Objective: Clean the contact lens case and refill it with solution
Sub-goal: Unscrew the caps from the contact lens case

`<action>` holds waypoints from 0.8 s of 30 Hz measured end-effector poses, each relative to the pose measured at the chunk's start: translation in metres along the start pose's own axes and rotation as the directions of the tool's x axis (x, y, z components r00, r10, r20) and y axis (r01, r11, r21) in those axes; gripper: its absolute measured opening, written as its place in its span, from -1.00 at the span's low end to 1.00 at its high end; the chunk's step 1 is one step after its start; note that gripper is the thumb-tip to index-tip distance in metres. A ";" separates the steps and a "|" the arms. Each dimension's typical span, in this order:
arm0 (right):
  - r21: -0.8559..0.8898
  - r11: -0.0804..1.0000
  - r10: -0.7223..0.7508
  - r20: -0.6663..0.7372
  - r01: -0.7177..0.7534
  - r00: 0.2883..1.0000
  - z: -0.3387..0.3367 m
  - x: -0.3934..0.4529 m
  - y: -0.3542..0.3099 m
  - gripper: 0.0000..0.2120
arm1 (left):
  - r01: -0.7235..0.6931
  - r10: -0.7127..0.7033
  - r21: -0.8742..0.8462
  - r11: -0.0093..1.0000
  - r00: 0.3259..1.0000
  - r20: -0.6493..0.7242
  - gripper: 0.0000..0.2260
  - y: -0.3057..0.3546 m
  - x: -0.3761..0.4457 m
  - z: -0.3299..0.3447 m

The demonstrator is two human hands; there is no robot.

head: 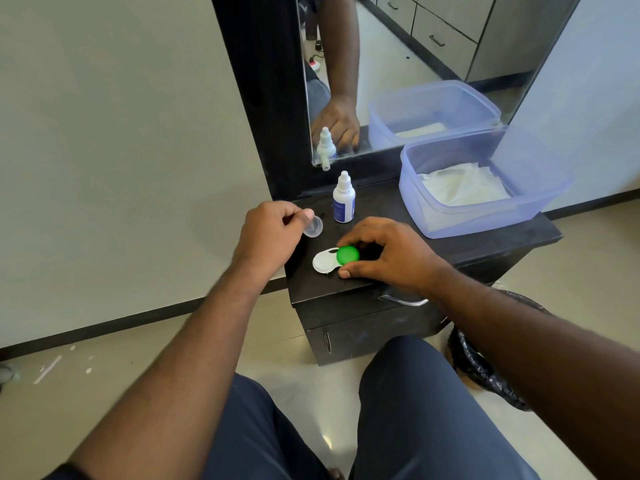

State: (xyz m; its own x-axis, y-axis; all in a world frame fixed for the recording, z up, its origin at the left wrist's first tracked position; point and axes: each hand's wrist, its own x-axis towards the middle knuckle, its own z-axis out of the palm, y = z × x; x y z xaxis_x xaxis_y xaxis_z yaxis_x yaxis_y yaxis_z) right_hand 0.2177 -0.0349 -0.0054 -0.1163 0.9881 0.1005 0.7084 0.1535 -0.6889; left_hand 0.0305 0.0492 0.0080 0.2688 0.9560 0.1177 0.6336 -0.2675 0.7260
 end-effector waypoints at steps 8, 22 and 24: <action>-0.007 1.000 -0.008 -0.009 0.008 1.000 0.000 0.000 0.002 -0.59 | -0.097 0.092 -0.124 0.987 0.995 -0.048 -0.83 0.000 -0.050 -0.016; -0.043 0.998 -0.053 -0.067 0.050 0.996 0.002 -0.002 -0.001 -0.66 | -0.157 0.160 -0.177 0.972 0.987 0.004 -0.73 -0.020 -0.068 0.006; -0.055 0.997 -0.059 -0.067 0.056 0.996 0.003 -0.002 -0.002 -0.67 | -0.161 0.167 -0.184 0.970 0.986 0.016 -0.73 -0.022 -0.067 0.005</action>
State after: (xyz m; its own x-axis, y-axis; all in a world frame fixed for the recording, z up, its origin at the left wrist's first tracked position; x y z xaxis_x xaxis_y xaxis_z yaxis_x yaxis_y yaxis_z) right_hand 0.2143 -0.0375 -0.0064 -0.1115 0.9756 0.1889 0.7381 0.2086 -0.6416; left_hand 0.0028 -0.0096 -0.0192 0.3822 0.8960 0.2263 0.4378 -0.3912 0.8095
